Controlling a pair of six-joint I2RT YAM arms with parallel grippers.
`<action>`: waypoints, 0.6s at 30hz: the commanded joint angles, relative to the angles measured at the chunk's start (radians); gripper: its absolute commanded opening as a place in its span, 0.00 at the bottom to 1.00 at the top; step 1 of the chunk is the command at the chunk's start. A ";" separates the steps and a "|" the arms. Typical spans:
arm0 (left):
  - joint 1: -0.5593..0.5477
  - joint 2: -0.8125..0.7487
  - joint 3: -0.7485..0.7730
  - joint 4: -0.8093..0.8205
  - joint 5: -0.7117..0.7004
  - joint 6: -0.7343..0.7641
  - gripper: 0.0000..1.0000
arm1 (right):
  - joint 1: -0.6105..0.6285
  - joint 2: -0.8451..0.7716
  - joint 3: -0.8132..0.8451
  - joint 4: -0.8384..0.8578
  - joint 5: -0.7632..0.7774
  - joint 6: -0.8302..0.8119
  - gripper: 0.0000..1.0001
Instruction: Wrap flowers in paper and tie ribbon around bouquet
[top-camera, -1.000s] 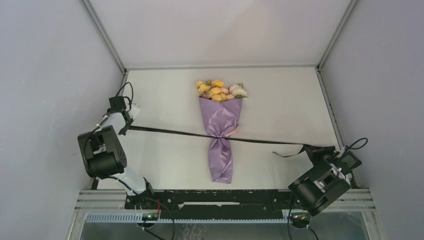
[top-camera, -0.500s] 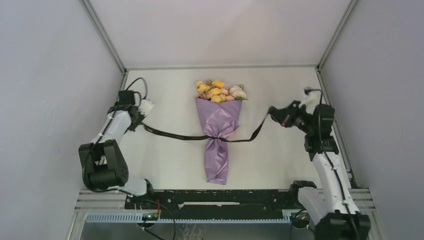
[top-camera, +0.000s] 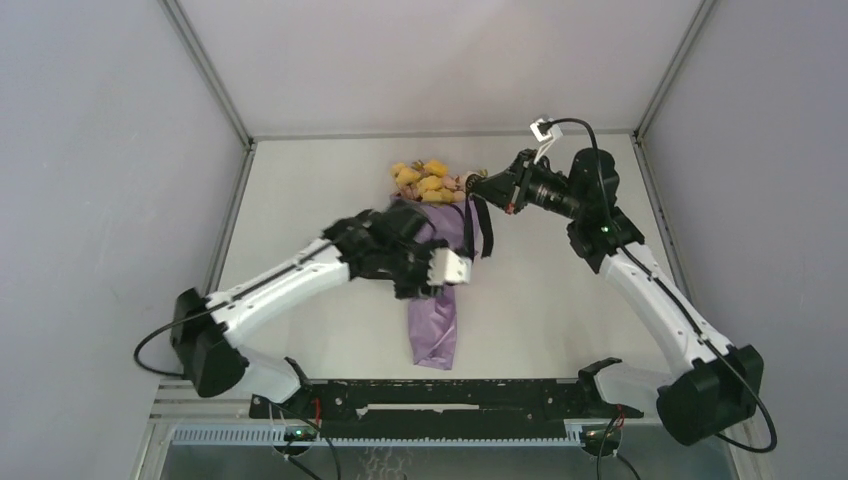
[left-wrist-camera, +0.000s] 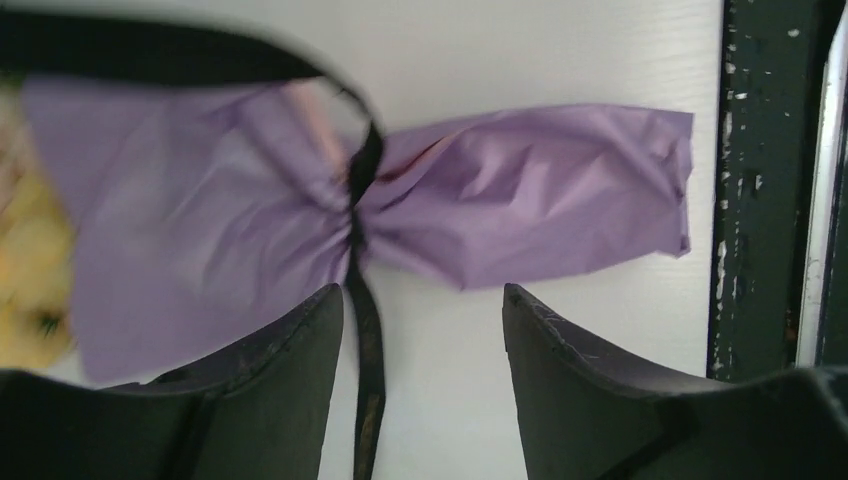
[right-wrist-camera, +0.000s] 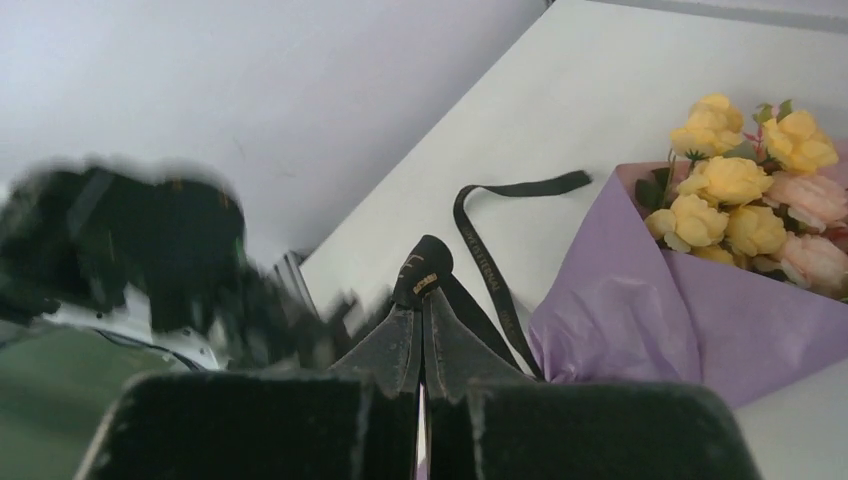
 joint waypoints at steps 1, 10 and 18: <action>-0.196 0.125 -0.098 0.173 -0.176 0.067 0.65 | -0.006 0.063 0.081 0.161 -0.004 0.160 0.00; -0.303 0.409 -0.196 0.398 -0.423 0.181 0.58 | 0.100 0.134 0.334 0.049 -0.022 0.067 0.00; -0.310 0.446 -0.239 0.332 -0.324 0.162 0.56 | 0.144 0.198 0.557 -0.040 -0.048 0.041 0.00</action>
